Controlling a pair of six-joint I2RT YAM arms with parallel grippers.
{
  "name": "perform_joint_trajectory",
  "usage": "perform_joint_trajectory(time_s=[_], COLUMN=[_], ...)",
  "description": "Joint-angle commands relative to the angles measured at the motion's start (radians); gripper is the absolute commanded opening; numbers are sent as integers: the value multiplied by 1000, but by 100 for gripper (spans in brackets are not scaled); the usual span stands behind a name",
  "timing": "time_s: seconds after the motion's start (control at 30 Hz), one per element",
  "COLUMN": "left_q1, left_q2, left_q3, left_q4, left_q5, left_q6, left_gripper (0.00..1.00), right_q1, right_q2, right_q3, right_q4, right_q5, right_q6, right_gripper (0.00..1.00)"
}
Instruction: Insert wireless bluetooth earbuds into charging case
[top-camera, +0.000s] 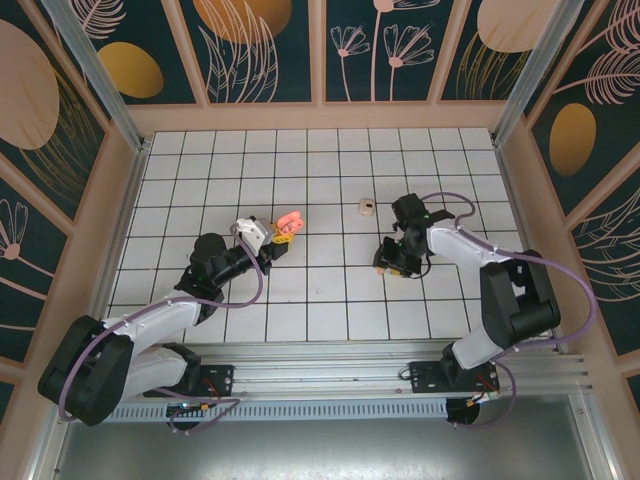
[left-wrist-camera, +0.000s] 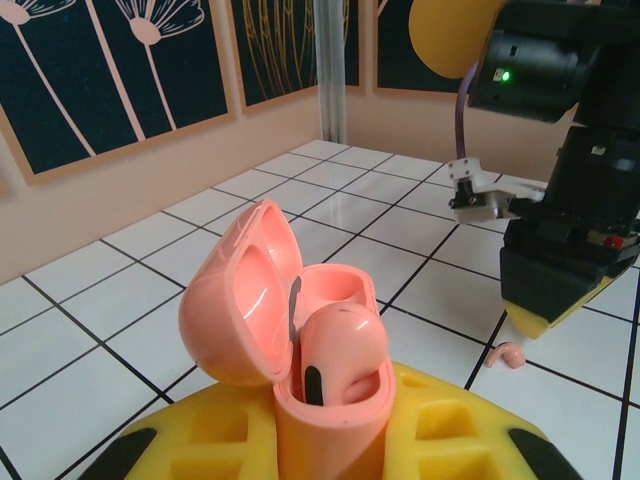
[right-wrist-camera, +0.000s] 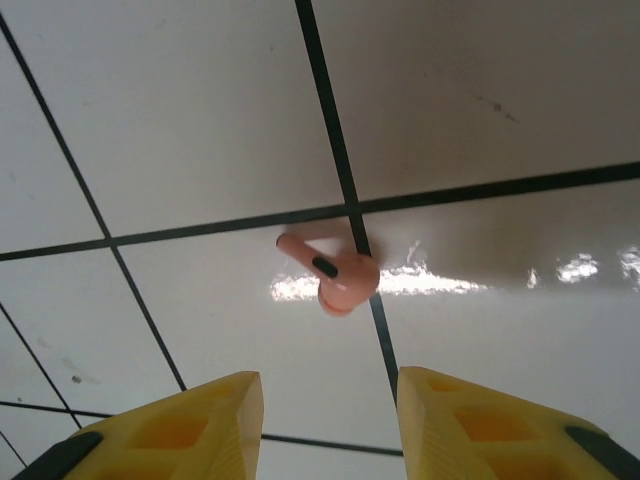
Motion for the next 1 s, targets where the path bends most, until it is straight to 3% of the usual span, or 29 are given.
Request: perform_joint_trajectory(time_s=[0.0, 0.5, 0.77, 0.97], left_q1=[-3, -4, -4, -4], left_q2=[-5, -6, -8, -10], left_q3=[2, 6, 11, 12], left_q4=[30, 24, 21, 19], left_q5=[1, -1, 4, 3], left_q6=[-6, -6, -9, -9], left_gripper=[14, 14, 14, 14], right_q1=[-6, 33, 67, 71], right_q2=[35, 109, 117, 112], right_q3=[-2, 11, 64, 134], right_q4=[46, 101, 103, 7], right_q5=[-20, -112, -114, -41], right_q6=[-7, 12, 21, 7], right_gripper=[41, 40, 40, 40])
